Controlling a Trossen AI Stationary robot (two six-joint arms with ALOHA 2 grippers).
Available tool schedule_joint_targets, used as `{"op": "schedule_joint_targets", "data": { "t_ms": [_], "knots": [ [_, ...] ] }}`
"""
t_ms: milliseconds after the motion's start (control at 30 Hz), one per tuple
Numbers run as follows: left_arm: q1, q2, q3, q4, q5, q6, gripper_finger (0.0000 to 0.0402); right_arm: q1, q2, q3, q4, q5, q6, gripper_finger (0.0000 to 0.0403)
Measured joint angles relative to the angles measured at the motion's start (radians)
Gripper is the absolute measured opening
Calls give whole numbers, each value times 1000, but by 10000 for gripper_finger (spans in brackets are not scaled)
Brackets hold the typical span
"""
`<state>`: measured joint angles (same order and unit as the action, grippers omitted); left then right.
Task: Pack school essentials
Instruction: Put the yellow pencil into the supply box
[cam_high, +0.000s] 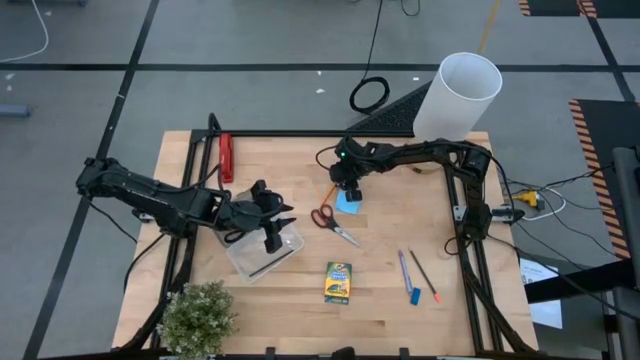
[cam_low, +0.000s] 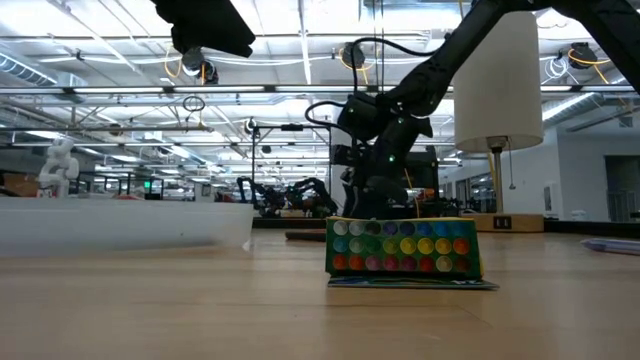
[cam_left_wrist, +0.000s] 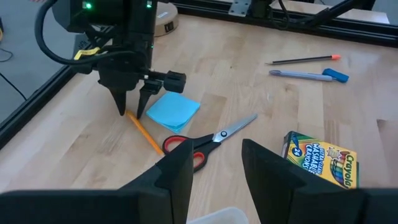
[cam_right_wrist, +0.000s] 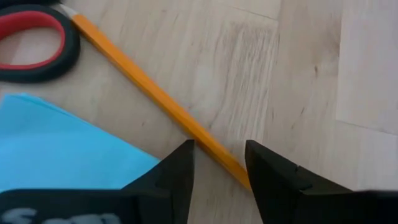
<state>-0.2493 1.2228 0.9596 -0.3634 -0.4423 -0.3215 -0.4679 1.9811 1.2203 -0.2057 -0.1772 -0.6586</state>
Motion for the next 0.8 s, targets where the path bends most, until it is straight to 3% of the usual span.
{"op": "schedule_joint_targets", "data": {
  "t_ms": [267, 533, 667, 800],
  "knots": [
    [0, 0, 0, 2, 0, 0, 141, 17, 1, 2, -3, 27, -10, 104],
    [0, 0, 0, 2, -1, 6, 141, 9, 5, 1, 66, 58, 104, 49],
    [0, 0, 0, 2, -1, 6, 141, 9, 5, 21, 16, 51, 107, 47],
    [0, 0, 0, 2, -1, 5, 141, 9, 5, 30, 0, 47, 112, 71]
  ]
}}
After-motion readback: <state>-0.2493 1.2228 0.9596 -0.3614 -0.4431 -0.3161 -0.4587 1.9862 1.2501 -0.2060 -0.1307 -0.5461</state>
